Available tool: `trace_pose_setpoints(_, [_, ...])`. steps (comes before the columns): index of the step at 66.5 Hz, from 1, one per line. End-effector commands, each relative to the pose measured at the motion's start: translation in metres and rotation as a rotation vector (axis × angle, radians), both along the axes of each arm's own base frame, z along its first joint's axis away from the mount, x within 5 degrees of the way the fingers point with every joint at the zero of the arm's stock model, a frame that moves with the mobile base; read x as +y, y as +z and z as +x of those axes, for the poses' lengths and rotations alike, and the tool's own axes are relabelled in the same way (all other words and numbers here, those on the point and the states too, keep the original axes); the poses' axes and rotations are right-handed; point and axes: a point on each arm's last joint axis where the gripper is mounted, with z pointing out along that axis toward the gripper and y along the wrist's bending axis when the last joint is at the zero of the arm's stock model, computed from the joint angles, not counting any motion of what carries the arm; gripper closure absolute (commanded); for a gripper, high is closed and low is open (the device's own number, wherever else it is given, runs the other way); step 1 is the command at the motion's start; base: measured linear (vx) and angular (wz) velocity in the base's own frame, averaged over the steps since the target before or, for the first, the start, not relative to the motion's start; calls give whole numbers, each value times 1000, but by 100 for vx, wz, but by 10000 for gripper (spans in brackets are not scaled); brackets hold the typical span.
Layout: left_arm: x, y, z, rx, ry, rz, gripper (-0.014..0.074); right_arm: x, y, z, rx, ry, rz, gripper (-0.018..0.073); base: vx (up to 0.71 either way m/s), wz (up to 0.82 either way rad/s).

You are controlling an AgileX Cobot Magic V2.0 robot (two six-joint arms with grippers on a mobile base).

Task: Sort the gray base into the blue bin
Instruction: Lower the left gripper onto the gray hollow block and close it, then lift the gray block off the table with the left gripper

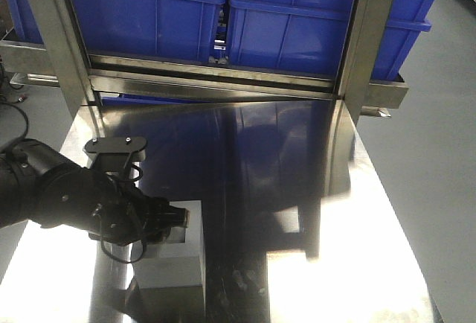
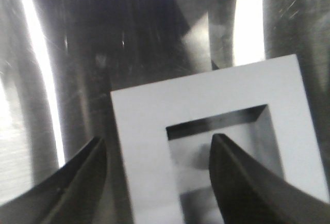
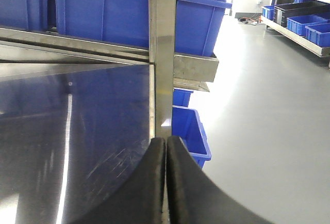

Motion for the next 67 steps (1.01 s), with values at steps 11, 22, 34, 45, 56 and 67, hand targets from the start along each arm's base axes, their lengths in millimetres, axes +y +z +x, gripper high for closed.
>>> trace_pose_setpoints(11, [-6,8,3,-12,15,-42,218,0,6,0,-79,6,-16,564,0,0])
trace_pose_setpoints(22, [-5,7,1,15,15,-25,377,0,6,0,-79,6,-16,564,0,0])
trace_pose_setpoints(34, [-5,6,-1,23,7,-17,607,0,6,0,-79,6,-16,564,0,0])
trace_pose_setpoints(45, [-11,19,-5,-51,-34,-39,605,0,6,0,-79,6,-16,564,0,0])
trace_pose_setpoints(56, [-10,46,-11,-166,-49,-103,603,0,6,0,-79,6,-16,564,0,0])
trace_pose_setpoints(67, [2,82,-24,-316,-76,-132,603,0,6,0,-79,6,-16,564,0,0])
